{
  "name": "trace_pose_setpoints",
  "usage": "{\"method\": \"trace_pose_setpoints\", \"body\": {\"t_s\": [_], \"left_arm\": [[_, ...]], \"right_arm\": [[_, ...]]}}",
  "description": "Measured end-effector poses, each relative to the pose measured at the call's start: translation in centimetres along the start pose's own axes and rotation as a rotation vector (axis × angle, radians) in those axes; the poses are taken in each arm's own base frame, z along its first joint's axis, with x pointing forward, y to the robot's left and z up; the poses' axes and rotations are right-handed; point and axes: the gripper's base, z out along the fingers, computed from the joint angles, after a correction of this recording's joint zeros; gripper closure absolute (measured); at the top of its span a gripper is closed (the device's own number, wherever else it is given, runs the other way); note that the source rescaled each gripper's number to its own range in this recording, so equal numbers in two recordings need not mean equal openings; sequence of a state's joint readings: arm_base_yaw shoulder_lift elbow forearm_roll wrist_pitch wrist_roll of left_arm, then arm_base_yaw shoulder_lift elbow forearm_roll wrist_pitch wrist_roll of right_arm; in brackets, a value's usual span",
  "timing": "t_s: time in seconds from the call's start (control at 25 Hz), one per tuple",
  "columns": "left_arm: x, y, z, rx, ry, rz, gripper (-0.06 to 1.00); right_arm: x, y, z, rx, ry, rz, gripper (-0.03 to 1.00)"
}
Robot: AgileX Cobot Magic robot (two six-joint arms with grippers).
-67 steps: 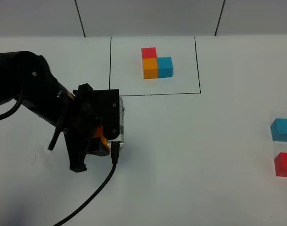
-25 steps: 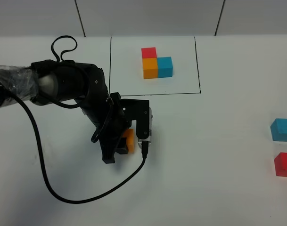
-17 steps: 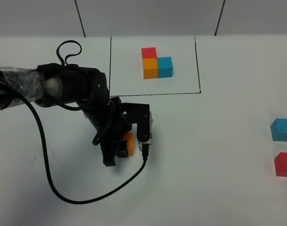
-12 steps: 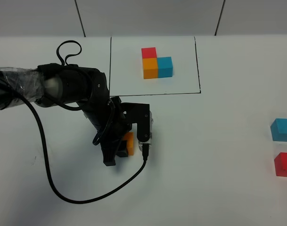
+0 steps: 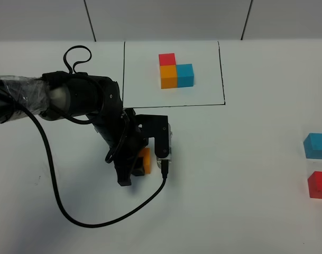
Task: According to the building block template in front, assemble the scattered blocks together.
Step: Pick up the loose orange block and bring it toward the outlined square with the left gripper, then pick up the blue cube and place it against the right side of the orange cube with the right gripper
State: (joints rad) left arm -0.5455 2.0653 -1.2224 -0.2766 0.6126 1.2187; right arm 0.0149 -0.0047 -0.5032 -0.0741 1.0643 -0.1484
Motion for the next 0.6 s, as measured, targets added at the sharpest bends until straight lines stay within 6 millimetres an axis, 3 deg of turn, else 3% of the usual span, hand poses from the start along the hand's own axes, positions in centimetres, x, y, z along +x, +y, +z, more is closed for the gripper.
{"method": "trace_pose_setpoints", "body": {"t_s": [0.28, 0.6], "left_arm": [[-0.02, 0.06, 0.0, -0.006, -0.003, -0.05, 0.08], [-0.28, 0.05, -0.95, -0.028, -0.016, -0.046, 0.05]], "right_arm": [[0.0, 0.0, 0.0, 0.0, 0.0, 0.0, 0.96], [0.0, 0.0, 0.0, 0.0, 0.0, 0.0, 0.96]]}}
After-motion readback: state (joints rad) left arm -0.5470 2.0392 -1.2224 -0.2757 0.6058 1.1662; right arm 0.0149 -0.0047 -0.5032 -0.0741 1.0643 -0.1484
